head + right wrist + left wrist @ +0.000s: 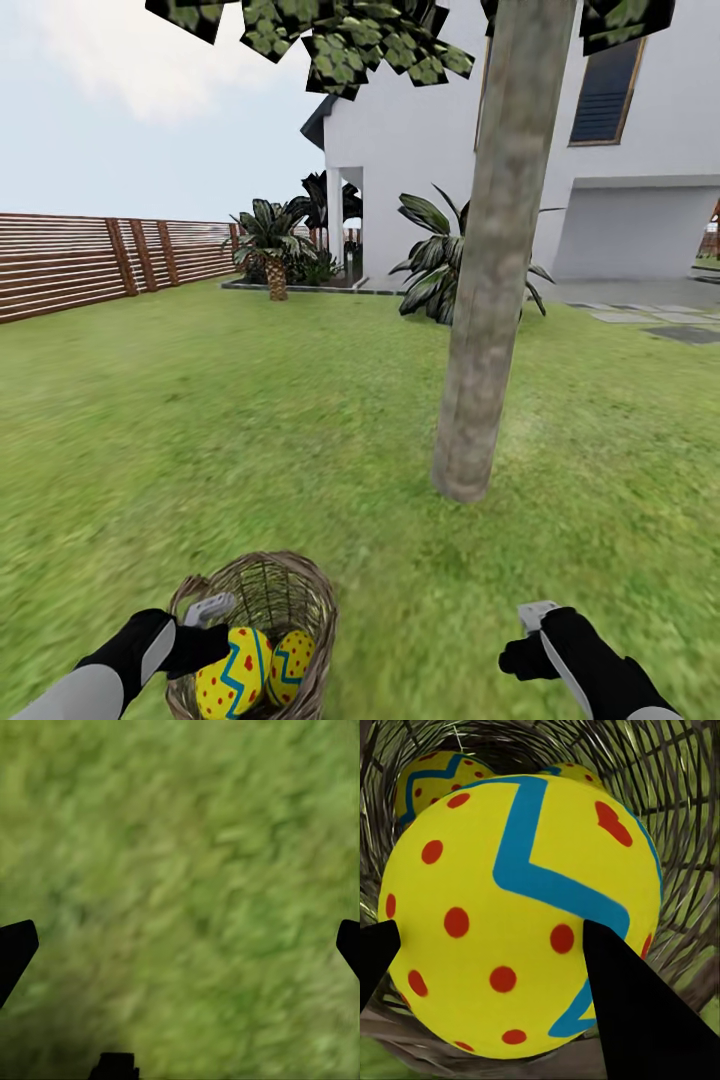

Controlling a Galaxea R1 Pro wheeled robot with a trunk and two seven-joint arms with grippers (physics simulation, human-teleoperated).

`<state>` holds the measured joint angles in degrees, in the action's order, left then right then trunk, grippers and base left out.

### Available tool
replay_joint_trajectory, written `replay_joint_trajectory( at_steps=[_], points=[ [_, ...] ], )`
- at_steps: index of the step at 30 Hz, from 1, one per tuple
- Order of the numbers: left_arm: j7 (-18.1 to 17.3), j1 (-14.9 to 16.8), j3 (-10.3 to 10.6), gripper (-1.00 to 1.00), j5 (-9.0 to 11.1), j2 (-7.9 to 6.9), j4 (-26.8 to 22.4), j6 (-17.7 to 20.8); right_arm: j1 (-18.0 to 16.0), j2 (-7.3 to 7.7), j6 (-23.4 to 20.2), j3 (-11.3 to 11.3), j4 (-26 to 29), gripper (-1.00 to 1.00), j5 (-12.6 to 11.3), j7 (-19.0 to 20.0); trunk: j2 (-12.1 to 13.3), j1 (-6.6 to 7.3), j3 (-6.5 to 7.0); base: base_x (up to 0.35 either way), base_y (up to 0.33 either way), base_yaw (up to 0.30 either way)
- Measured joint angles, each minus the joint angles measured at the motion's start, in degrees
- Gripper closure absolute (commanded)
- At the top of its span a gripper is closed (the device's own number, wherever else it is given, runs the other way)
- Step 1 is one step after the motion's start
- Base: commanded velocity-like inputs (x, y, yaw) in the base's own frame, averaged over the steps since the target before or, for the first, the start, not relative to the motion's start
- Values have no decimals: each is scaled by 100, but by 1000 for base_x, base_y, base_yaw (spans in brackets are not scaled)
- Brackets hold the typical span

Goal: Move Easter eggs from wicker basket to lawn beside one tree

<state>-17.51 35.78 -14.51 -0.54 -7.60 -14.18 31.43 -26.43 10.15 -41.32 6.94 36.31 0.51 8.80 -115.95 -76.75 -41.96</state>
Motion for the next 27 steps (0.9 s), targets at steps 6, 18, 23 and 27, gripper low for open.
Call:
replay_joint_trajectory(
  at_steps=[6,18,23,27],
  points=[
    [2,2,4,100,-4,3,3,1,0,-46,41,0,-108,-100,4,-136,241,132,107,0,0,0],
    [2,1,4,100,-10,73,3,1,0,-38,213,-11,-229,-100,-5,-193,722,396,323,0,0,0],
    [3,0,4,100,-12,81,2,3,0,-43,215,-8,-230,-100,-5,-193,923,503,413,-141,159,0],
    [3,1,4,100,-16,86,8,1,0,-46,216,-9,-229,-100,1,-194,1083,593,485,-56,77,0]
  ],
)
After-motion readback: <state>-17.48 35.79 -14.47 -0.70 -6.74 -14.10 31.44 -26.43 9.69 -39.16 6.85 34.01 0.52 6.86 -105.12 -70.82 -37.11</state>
